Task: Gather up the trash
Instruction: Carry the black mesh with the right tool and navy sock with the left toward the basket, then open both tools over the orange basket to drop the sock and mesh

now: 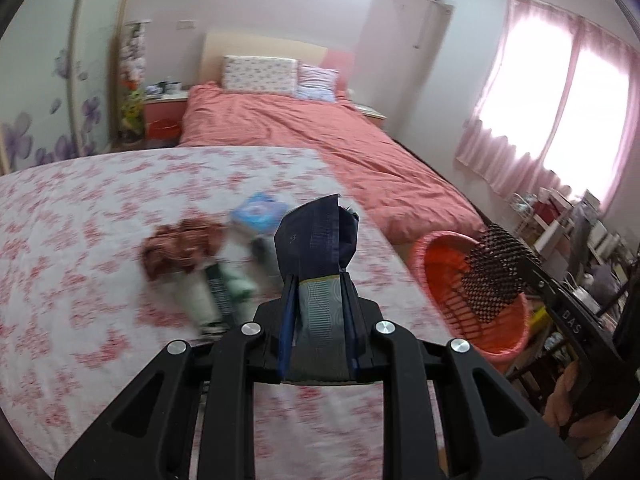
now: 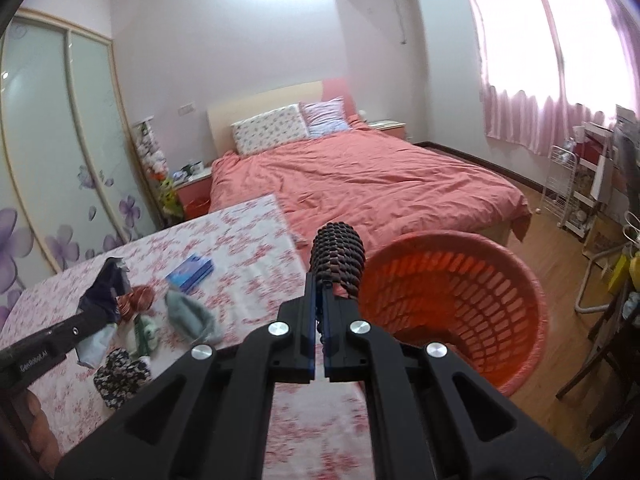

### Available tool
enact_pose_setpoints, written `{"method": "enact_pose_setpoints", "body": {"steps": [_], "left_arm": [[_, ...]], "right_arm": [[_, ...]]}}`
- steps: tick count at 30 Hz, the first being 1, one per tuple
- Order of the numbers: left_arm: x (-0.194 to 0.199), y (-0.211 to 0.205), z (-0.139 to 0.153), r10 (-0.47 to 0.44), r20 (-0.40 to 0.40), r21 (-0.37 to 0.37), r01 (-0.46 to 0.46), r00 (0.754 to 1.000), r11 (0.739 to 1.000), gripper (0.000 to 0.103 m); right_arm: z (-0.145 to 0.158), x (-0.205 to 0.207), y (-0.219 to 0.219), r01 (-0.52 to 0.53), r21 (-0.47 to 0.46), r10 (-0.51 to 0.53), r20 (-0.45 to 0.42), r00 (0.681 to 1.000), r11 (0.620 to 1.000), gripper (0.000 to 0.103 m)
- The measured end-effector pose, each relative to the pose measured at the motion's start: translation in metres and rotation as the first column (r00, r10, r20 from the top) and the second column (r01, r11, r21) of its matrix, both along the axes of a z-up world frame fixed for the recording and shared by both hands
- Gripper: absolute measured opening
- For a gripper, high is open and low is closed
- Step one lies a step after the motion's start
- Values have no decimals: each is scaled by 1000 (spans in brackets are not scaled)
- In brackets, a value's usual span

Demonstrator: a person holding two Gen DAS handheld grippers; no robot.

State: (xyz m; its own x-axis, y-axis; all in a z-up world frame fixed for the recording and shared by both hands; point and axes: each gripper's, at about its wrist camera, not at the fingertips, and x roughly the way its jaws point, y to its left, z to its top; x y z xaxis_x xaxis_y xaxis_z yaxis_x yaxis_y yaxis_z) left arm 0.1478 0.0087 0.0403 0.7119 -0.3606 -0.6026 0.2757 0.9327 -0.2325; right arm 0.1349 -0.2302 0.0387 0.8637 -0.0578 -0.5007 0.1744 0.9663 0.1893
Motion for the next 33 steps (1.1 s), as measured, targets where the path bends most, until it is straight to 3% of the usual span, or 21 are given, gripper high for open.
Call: {"method": "enact_pose_setpoints", "body": {"steps": [13,31,33], "left_arm": [[9,-92,-1,-185,5,-29,185,983,982,21],[27,-175,-23,-311,-42,-33,310,950,950,21],[31,-186,-28,-319,-60,-27,318,946,948,21]], "right_arm": [[-7,-10,-69,111,40,-112,16,994,993,3],[-24,5,-122,153,98,-155,14,988,983,4],[-29,13,-129,147,122,-148,1,989,982,8]]}}
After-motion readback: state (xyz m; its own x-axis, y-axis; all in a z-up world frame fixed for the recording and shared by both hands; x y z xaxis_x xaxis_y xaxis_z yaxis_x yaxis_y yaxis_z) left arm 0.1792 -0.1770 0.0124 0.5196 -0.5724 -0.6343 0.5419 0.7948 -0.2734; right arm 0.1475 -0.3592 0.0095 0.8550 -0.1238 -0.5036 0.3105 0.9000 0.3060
